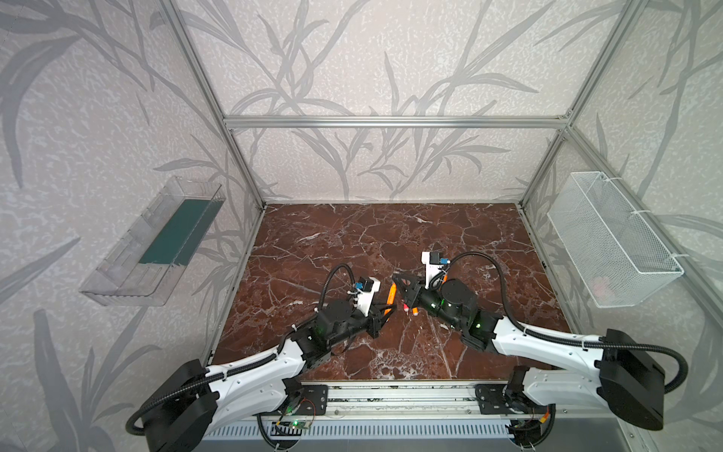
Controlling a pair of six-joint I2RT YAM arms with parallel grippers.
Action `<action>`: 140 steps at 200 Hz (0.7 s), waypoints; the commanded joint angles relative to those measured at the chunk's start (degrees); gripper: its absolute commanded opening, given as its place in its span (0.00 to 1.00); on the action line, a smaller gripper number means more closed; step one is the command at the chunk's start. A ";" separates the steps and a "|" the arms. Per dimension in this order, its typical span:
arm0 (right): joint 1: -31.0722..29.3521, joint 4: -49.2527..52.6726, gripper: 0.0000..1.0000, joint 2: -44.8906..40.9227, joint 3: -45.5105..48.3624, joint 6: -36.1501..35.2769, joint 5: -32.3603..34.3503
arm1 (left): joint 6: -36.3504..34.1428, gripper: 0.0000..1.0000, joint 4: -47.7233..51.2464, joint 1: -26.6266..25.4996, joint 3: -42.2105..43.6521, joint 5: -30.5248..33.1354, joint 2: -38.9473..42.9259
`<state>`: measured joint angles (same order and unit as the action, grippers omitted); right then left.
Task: Insert the pens into the pen caps
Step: 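Lower the pale cap onto the orange marker tip held by the left gripper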
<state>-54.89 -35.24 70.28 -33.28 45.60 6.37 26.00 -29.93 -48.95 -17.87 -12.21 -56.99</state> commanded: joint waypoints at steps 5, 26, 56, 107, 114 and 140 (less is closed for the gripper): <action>-1.35 -3.24 0.00 0.65 1.85 -1.05 -1.80 | 2.63 0.00 -2.26 1.43 -2.26 -1.41 2.05; -1.36 -5.79 0.00 0.82 3.22 -1.68 -2.45 | 5.25 0.00 -3.86 3.55 -1.96 -4.67 2.76; -1.39 -6.70 0.00 1.04 4.40 -1.89 -3.07 | 7.86 0.00 -6.92 6.30 -1.36 -7.70 2.11; -3.38 -7.82 0.00 4.07 1.77 -2.88 -4.44 | 7.21 0.00 -9.56 6.83 -0.60 -10.26 2.49; -5.64 -7.82 0.00 4.68 1.12 -3.48 -4.42 | 7.02 0.00 -9.28 6.75 -0.59 -10.63 2.71; -6.69 -7.82 0.00 6.80 -0.55 -3.89 -4.30 | 6.97 0.00 -9.14 6.76 -0.24 -11.32 3.64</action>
<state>-57.74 -45.04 74.61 -32.23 42.24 8.43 33.01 -31.73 -42.63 -17.10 -23.77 -55.27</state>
